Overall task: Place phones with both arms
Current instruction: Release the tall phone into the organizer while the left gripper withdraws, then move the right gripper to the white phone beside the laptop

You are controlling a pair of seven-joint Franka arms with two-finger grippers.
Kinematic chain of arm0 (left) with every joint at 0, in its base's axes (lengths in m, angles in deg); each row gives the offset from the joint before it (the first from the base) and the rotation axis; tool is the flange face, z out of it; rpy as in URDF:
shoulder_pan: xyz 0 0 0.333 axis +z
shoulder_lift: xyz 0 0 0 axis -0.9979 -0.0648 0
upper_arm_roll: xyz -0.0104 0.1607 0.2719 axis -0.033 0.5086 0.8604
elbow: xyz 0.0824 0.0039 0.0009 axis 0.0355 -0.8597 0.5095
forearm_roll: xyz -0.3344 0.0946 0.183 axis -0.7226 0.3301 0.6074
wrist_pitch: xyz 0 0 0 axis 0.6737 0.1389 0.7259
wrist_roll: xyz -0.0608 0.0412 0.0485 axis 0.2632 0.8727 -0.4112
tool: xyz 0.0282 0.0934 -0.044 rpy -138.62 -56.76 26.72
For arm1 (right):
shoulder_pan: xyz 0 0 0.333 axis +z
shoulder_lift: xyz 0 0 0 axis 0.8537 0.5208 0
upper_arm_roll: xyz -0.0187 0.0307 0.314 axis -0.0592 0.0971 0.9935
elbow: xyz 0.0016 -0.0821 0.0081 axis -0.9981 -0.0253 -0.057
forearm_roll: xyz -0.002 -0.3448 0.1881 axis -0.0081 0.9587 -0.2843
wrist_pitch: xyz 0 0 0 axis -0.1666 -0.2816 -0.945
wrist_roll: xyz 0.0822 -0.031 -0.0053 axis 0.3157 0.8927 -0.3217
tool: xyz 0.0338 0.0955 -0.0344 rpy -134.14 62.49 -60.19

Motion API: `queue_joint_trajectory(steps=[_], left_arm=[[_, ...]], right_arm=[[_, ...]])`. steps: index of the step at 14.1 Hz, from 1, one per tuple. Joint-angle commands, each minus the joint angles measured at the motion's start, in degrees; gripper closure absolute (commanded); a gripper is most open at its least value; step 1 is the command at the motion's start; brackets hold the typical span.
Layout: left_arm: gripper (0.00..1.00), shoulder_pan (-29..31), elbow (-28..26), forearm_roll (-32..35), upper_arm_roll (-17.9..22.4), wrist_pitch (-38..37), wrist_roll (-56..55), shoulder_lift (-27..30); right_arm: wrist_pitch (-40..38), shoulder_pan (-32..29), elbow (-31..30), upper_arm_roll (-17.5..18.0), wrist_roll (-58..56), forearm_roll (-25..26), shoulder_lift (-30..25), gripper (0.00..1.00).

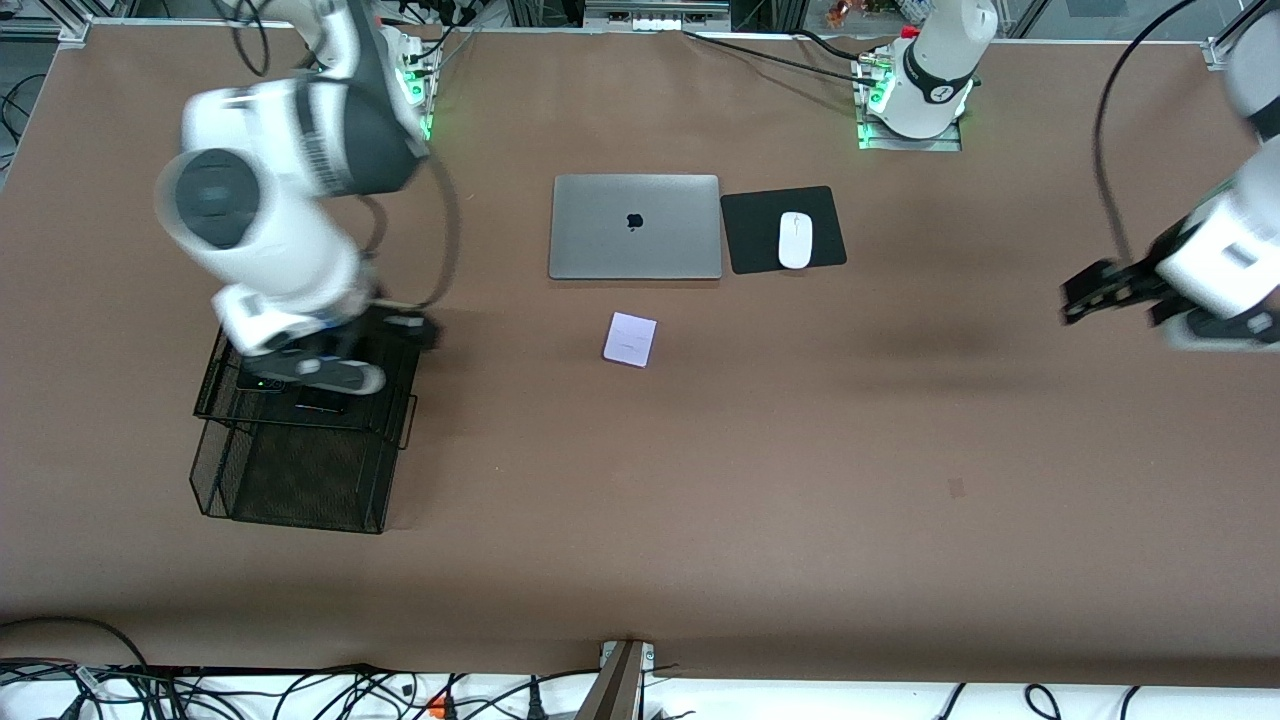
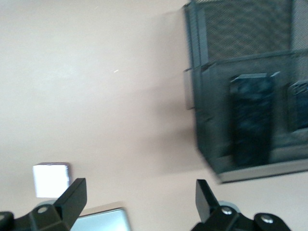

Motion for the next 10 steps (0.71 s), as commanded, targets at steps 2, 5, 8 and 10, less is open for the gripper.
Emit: queue_joint_trajectory(steps=[2,5,8,10], left_arm=[[0.00,-1.2,-5.1,-0.7,2.0,0.4,3.3,4.8],[0.00,-1.2,-7.2,-0.6,1.5,0.0,5.4,6.3],[0.00,-1.2,-6.9,-0.5,1.4,0.1,5.1,5.6],[0.00,-1.2,-6.9,-0.5,0.5,0.0,5.1,5.7]], right_arm=[[2.3,-0.1,10.8,8.8,18.9,-1.0,9.6,0.00],[8.9,0.1,11.6,15.8,29.5,-0.9,13.2,0.00],[14.3,3.1,10.4,17.0,31.4,-1.1,16.8,0.00],[20.9,5.0,6.2,17.0,34.5,-0.8,17.9,0.00]])
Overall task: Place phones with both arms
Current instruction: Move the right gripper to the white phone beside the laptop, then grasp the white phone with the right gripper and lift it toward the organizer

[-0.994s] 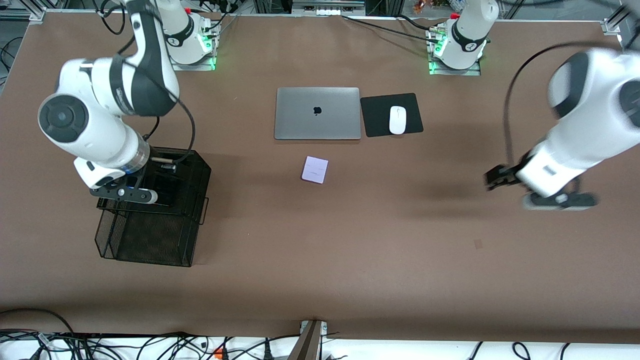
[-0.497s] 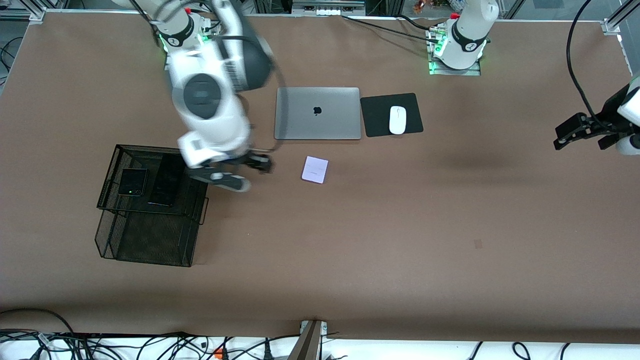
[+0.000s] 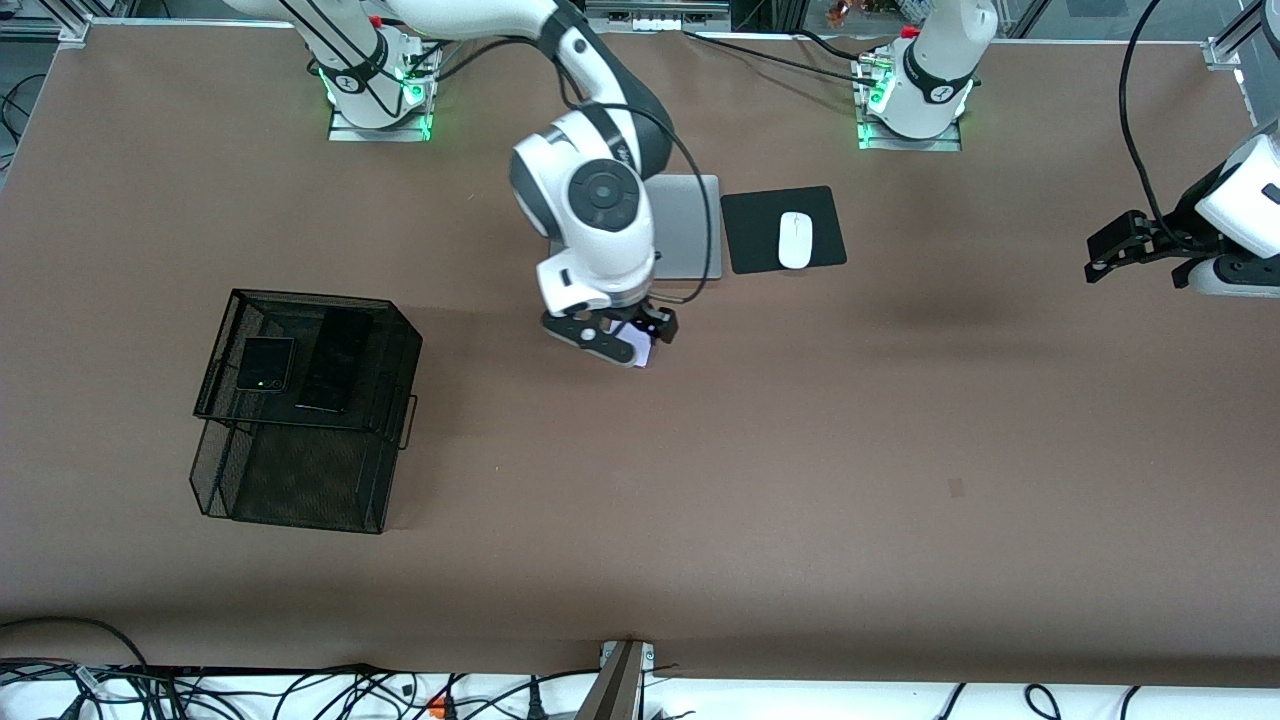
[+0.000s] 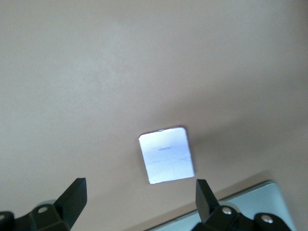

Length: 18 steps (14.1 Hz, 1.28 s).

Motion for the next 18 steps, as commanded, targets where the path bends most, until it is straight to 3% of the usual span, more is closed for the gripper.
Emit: queue_joint_trajectory(steps=[1,6,9,13,18], left_arm=[[0.00,-0.3,-1.1,-0.1,-0.7,0.1,1.0,1.3],[0.00,-0.3,0.9,0.3,-3.2,0.1,0.2,0.4],[0.00,-0.3,0.9,0.3,-3.6,0.1,0.2,0.1],[0.00,-0.8,1.7,-1.6,-5.2,-1.0,1.6,-6.7],[0.00,-1.7,1.3,-2.1,-8.2,-1.6,4.8,-8.7]], right_arm=[[7.5,1.7,-4.3,-0.2,2.9,-0.7,1.4,0.00],[10.3,2.5,-6.2,-0.2,1.7,-0.3,4.6,0.00],[16.3,3.3,-11.4,-0.2,-2.4,-0.2,4.8,0.00],[17.0,3.5,-12.2,-0.2,-3.7,-0.2,4.8,0.00],[17.0,3.5,-12.3,-0.2,-4.6,-0.2,5.3,0.00]])
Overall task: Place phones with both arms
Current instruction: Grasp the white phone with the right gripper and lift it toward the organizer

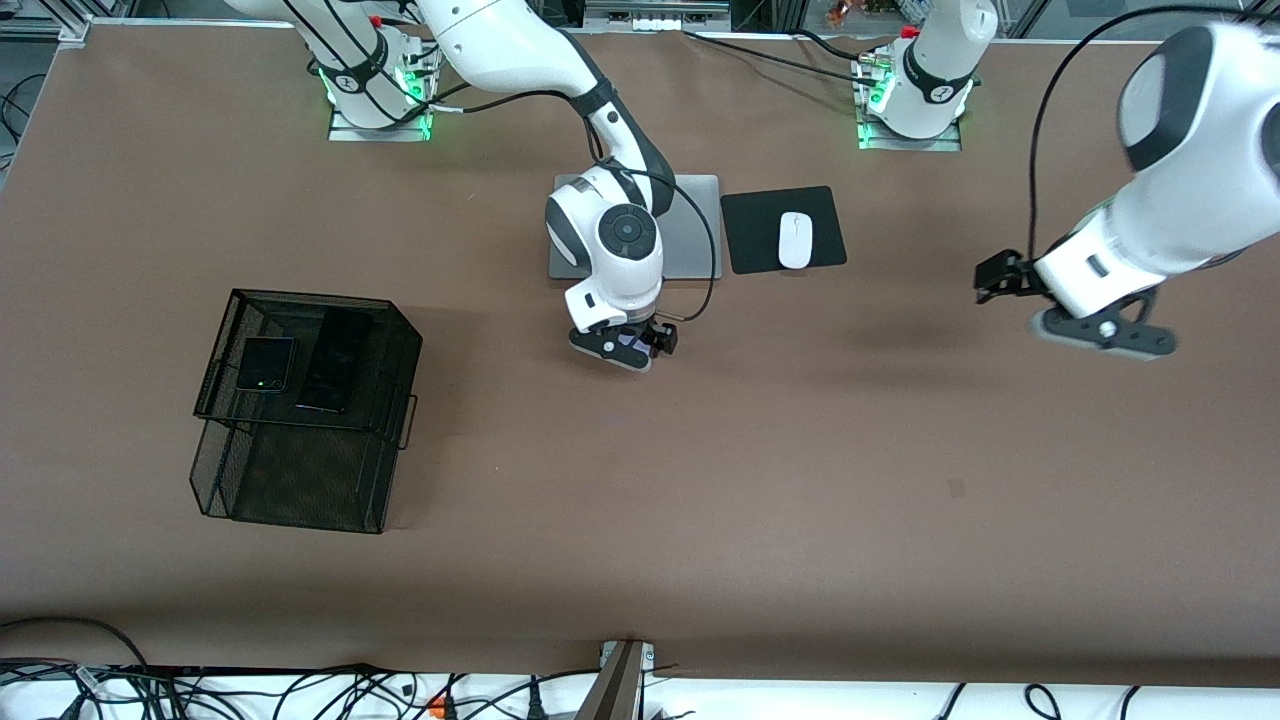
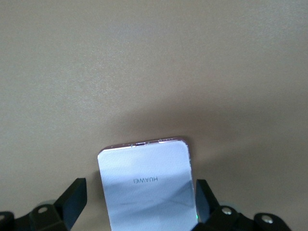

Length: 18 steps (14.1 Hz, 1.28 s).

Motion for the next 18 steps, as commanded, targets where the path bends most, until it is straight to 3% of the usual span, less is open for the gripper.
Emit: queue_joint_trajectory(steps=[1,6,8,9,10,11,12,14,16,18], left_arm=[[0.00,-0.5,1.6,-0.8,-2.1,-2.2,3.4,0.3],[0.00,-0.2,1.7,-0.3,-2.0,-6.3,2.6,6.0],[0.00,1.0,1.6,7.0,-1.7,-10.1,3.4,6.6],[0.00,1.2,2.3,10.2,-1.4,-10.4,4.0,7.7],[0.00,1.7,5.7,9.6,-1.1,-10.9,2.9,7.4],[0.00,2.9,7.8,6.4,-0.7,-12.3,1.7,7.2],[0.00,3.2,8.7,4.9,-0.6,-13.7,0.5,6.8],[0.00,3.7,9.4,4.6,-0.5,-13.8,0.8,6.7],[0.00,3.5,11.5,4.0,-0.9,-13.8,0.7,4.8],[0.00,3.6,14.6,-0.7,-0.7,-13.9,1.1,2.0]], right_arm=[[0.9,0.6,-1.2,-0.1,-0.9,-0.2,-0.3,0.00],[1.6,0.6,-1.2,0.0,-0.9,-0.3,0.5,0.00],[2.4,0.7,-1.2,0.0,-0.9,-0.4,0.9,0.00],[2.5,0.7,-1.2,0.0,-0.9,-0.4,1.1,0.05],[2.5,0.8,-1.1,0.0,-0.9,-0.4,1.1,0.24],[2.4,0.8,-0.5,-0.1,-1.1,-0.6,0.8,0.52],[2.0,0.6,-0.4,-0.1,-1.2,-0.6,0.3,0.65],[0.7,0.4,0.0,-0.5,-1.6,-0.6,-0.9,0.70],[-6.8,0.0,3.5,-2.0,-1.6,-0.3,-2.9,0.72],[-16.6,-0.1,8.8,-5.9,-3.3,-0.6,-4.8,0.72]])
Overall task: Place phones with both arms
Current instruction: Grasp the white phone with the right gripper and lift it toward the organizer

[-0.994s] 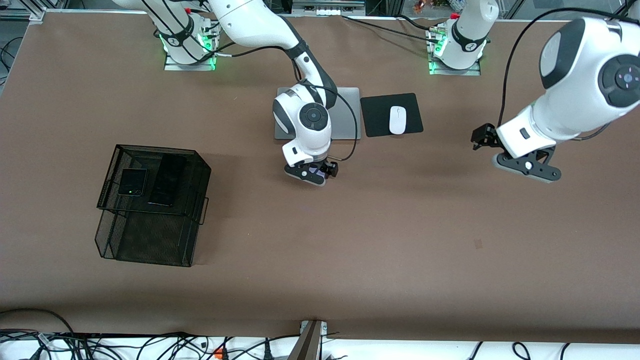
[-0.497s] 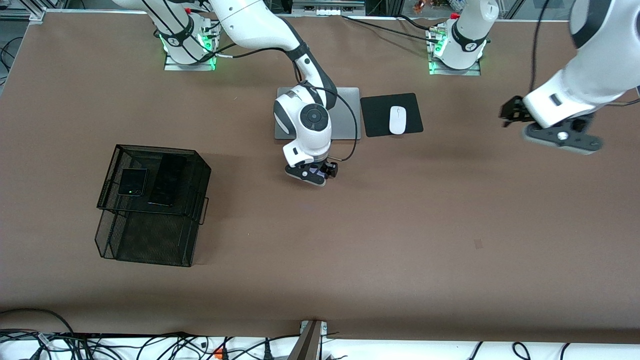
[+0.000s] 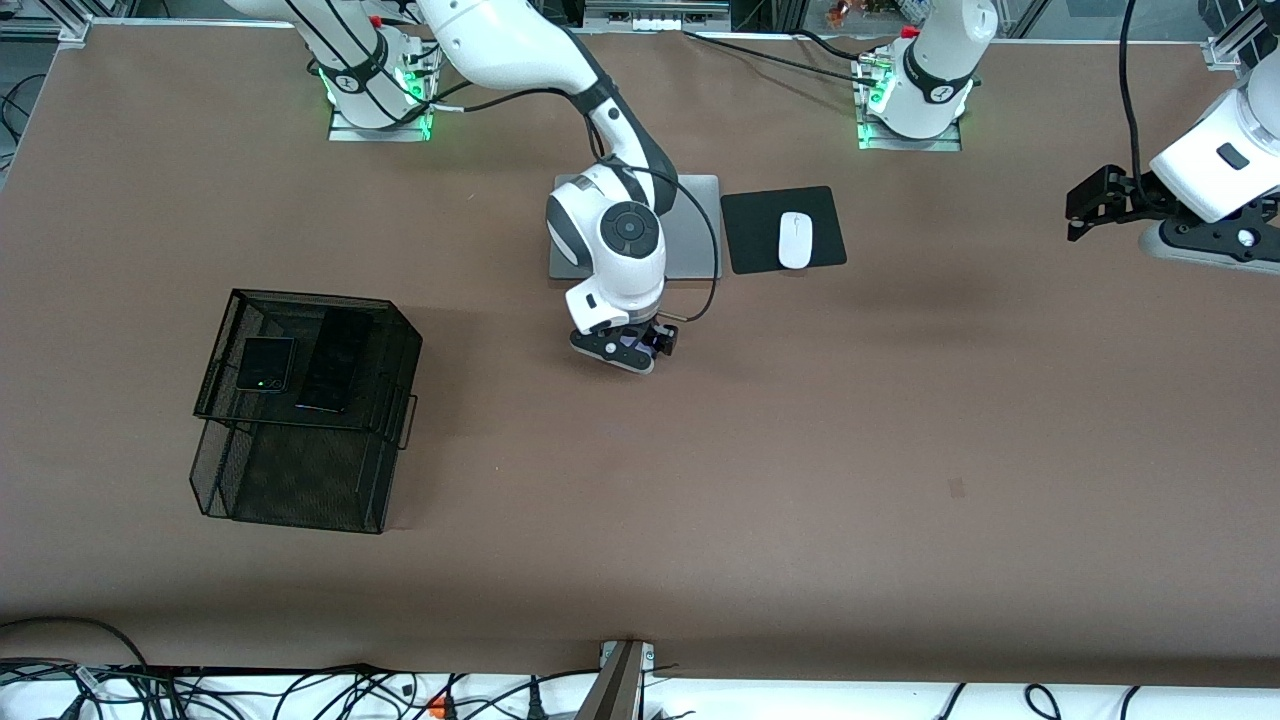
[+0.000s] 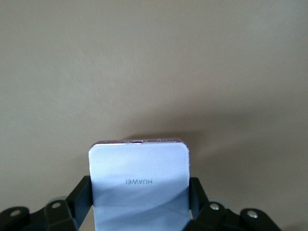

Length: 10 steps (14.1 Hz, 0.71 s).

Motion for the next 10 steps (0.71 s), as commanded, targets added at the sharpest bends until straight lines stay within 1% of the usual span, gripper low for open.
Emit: queue_joint_trajectory(steps=[1,2,4,6,8,10], left_arm=[[0.00,0.3,4.6,-5.0,-0.3,-2.1,0.4,-4.7],[0.00,-0.2,4.8,-4.9,-0.8,-2.8,-0.1,-4.6],[0.00,-0.7,4.9,-4.0,-1.0,-2.1,-2.1,-6.5],[0.00,0.2,5.0,-4.6,-0.6,-2.1,-2.3,-7.6],[0.00,-0.3,5.3,-4.0,-0.4,-1.4,-3.1,-7.7],[0.00,-0.5,7.3,-3.2,-0.8,-1.2,-5.7,-7.8]], right_arm=[[-13.1,-1.1,5.7,-5.2,-5.7,-0.8,-4.3,0.72],[-17.0,-3.0,7.7,-6.8,-9.5,-1.4,-5.6,0.72],[-21.4,-10.1,10.1,-7.2,-18.6,-3.4,-7.1,0.72],[-24.9,-18.0,12.7,-6.9,-29.4,-3.5,-7.8,0.72],[-25.7,-24.3,13.3,-6.6,-40.3,-3.5,-7.8,0.72],[-24.7,-29.3,13.4,-6.6,-51.9,-3.2,-7.3,0.72]])
